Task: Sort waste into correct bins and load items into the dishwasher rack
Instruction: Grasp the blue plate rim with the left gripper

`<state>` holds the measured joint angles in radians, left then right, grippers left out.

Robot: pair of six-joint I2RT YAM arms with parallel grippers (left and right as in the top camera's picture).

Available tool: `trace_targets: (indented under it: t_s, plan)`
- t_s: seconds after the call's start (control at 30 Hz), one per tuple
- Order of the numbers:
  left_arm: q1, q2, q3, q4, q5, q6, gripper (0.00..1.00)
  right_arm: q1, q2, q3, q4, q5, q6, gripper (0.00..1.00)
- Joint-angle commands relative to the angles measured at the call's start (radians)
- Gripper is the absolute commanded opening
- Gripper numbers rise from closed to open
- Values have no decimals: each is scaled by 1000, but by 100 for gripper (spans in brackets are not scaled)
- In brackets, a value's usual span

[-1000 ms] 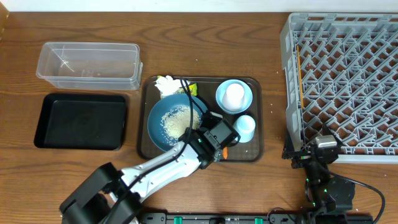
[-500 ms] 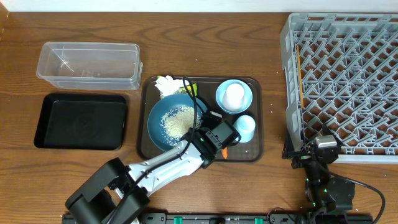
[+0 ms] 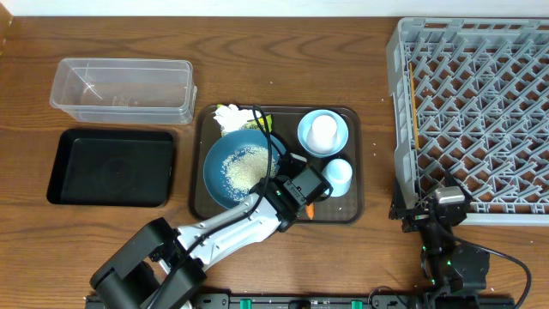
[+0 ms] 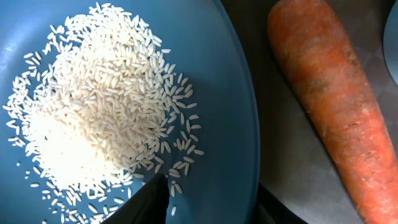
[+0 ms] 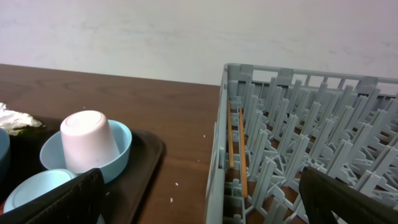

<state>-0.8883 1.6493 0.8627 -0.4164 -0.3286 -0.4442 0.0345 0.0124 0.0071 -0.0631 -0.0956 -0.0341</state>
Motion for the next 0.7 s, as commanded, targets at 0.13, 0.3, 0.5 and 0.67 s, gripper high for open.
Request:
trace_targets:
  t_s: [0.13,0.3,0.5,0.67]
  plan:
    - [-2,6,17,0,-17,2,35,-10,-4,-2,-4,10,3,99]
    - [-2,19,16,0,-16,3,36,-10,-4,-2,-4,10,3,99]
    - [-2,51,16,0,-17,3,36,-10,-4,-2,-4,9,3,99]
    - [-2,51,16,4,-17,2,35,-10,-4,-2,-4,9,3,99]
